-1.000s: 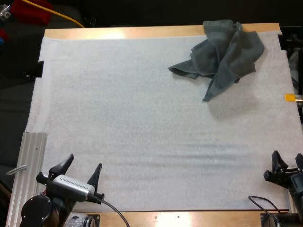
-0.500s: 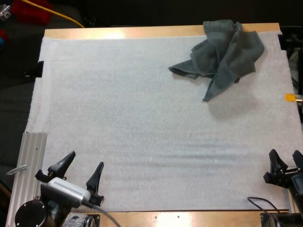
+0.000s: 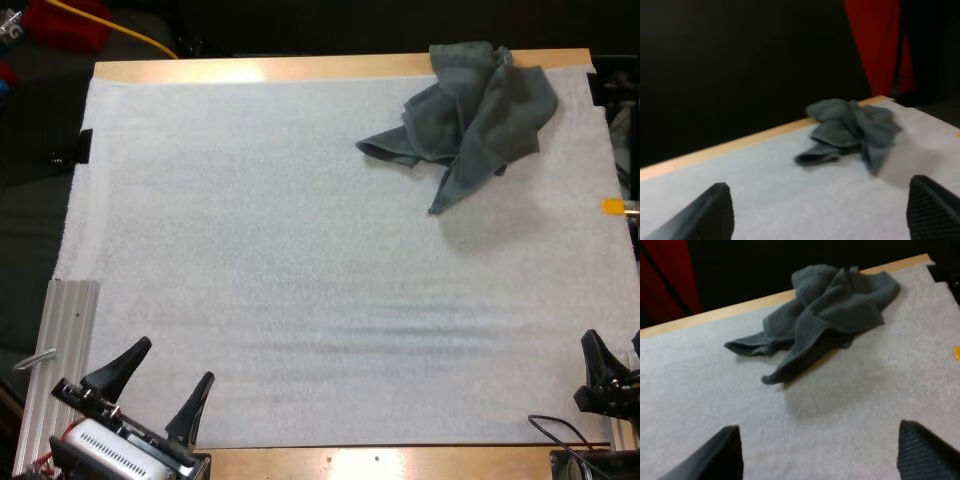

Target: Pick towel from pile, fold and stack

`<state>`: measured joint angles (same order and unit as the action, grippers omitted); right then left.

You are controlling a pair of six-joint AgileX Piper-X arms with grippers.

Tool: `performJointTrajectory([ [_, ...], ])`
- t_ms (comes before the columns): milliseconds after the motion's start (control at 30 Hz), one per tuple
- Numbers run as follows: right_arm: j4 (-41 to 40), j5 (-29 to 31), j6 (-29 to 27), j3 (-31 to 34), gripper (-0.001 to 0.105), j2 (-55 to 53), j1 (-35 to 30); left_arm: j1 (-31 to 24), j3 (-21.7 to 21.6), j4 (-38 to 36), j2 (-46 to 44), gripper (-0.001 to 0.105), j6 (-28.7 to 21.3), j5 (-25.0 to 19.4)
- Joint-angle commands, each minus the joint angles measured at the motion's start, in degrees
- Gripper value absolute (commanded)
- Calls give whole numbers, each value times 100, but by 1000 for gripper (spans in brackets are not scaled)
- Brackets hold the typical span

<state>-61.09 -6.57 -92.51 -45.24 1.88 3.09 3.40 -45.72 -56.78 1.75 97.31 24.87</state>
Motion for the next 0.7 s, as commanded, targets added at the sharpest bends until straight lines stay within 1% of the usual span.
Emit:
performJointTrajectory([
  [0,-88,-169,28,-154,63,76,-26,23,-56,-70,166,70,70,190],
  [133,-139,-422,131,-351,63,353,-26,23,-134,-286,434,70,70,273],
  [200,-139,-468,134,-467,63,543,-26,23,-132,-302,505,70,70,378],
  [333,-139,-520,134,-657,63,921,-26,23,-132,-302,517,70,70,409],
  [667,-61,-674,185,-1427,63,2431,-26,23,-132,-302,517,70,70,409],
])
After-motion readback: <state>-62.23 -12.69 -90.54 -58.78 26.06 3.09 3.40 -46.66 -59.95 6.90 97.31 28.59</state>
